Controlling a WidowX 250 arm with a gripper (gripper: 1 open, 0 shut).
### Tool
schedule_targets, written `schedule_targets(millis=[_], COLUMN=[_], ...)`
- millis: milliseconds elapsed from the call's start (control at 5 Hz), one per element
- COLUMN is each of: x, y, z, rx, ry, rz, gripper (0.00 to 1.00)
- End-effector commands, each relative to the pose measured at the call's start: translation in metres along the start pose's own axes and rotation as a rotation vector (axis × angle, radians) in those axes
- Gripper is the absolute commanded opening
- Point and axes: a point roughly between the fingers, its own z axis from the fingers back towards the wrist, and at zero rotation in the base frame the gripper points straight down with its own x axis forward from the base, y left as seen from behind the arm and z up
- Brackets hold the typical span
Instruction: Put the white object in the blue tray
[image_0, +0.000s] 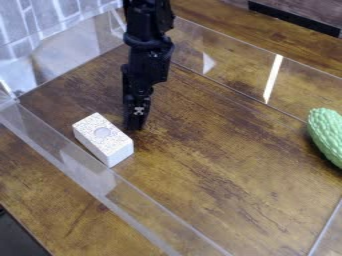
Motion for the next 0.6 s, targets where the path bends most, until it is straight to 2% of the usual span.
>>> schedule_targets(millis=[0, 400], x=[-0.017, -0.030], y=[0.008, 0.009], z=[0.007, 0.004], rx=[-0.001, -0.035], ry=[-0.001, 0.021], rz=[0.029, 0.044], gripper=[1.00, 1.00])
